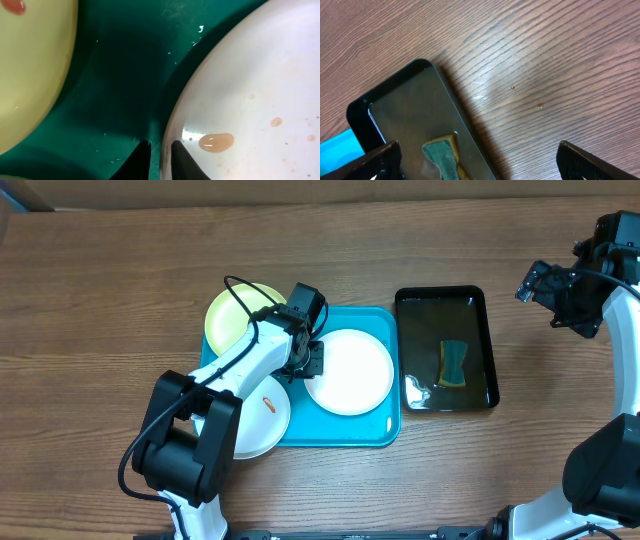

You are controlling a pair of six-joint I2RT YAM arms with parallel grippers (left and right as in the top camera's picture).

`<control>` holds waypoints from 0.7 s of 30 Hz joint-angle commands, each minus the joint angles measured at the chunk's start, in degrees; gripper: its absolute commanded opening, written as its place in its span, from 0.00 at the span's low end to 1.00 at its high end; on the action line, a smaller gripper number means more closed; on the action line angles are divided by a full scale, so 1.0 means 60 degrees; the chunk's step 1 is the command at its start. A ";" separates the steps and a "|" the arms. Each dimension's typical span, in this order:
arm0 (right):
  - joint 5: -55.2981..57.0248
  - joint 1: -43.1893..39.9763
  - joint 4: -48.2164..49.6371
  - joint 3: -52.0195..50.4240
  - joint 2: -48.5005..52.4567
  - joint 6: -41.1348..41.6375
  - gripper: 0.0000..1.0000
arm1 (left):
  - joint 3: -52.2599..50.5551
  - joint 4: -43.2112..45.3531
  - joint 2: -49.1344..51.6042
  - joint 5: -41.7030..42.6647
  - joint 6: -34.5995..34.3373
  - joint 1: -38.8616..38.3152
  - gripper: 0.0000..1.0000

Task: Clean dirty plates on tray and stack at the side
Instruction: 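Grip the right white plate's rim with the left gripper and lift it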

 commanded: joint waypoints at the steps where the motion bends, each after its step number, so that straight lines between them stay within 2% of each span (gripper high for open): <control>1: -0.0004 -0.0033 0.0044 0.0127 -0.0131 0.0069 1.00 | -0.0259 0.0135 0.0102 -0.0208 -0.0288 -0.0066 0.16; 4: -0.0004 -0.0036 0.0044 0.0127 -0.0131 0.0069 1.00 | -0.0310 0.0200 0.0102 -0.0208 -0.0288 -0.0066 0.14; 6: -0.0004 -0.0036 0.0044 0.0127 -0.0131 0.0069 1.00 | -0.0288 0.0233 0.0098 -0.0208 -0.0280 -0.0066 0.04; 13: -0.0004 -0.0036 0.0044 0.0127 -0.0131 0.0069 1.00 | 0.0528 -0.0331 0.0073 -0.0109 -0.0277 0.0076 0.04; 21: -0.0004 -0.0036 0.0044 0.0127 -0.0131 0.0069 1.00 | 0.3195 -0.2499 0.0069 0.0463 0.0226 0.0404 0.04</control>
